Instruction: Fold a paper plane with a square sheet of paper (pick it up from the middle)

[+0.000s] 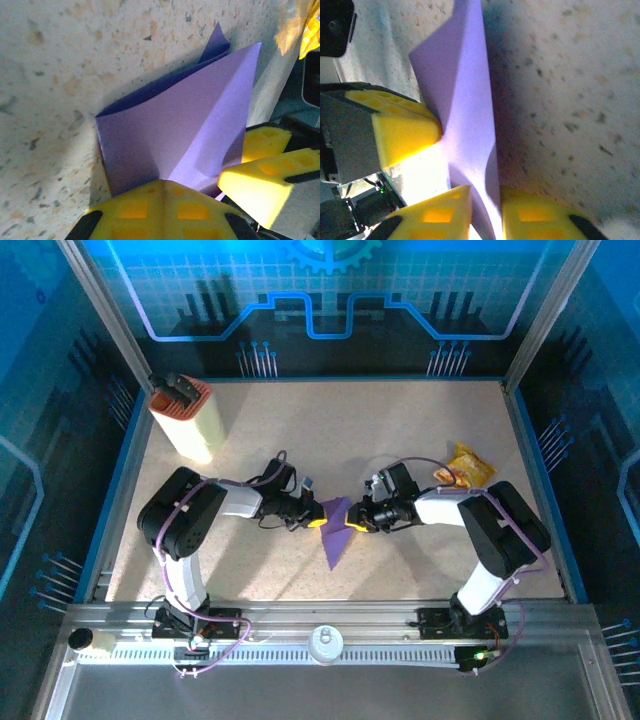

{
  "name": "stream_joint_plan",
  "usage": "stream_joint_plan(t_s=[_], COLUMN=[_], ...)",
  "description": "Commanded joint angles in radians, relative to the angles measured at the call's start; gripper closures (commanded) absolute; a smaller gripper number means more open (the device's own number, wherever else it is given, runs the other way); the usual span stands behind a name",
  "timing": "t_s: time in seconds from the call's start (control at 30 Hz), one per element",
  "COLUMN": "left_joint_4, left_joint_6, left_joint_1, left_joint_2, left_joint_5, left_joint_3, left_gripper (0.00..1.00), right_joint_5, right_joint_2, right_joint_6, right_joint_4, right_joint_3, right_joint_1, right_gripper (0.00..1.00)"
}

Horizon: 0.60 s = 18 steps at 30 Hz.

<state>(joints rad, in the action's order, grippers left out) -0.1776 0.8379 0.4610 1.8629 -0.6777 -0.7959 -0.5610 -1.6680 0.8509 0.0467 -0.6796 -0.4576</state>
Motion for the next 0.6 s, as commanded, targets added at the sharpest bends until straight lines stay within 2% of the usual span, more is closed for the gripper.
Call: stream_joint_plan(t_s=[0.0,0.27,0.4,0.57], left_joint_4=[0.085,0.091,0.126,0.154], left_joint_6=[-0.011,0.017,0.028,0.052], left_joint_1=[-0.006,0.015,0.049,0.056], left_joint_2=[0.017,-0.096,-0.122,-0.102], left_joint_5=[0.022,0.018,0.064,0.144], left_joint_3=[-0.014,-0.037,-0.039,-0.021], left_gripper=[0.94,0.87,0.86,0.92], right_joint_5=[0.014,0.042,0.140,0.319], right_joint_2=[0.048,0.123,0.166,0.216], right_joint_6=[-0.011,0.126,0.279,0.430], right_joint_4=[-0.048,0.094,0.171,0.170], right_joint_3=[0.025,0.114,0.185,0.238], right_joint_1=[0.008,-0.021,-0.060,-0.165], right_gripper=[0.86,0.92,0.92,0.89])
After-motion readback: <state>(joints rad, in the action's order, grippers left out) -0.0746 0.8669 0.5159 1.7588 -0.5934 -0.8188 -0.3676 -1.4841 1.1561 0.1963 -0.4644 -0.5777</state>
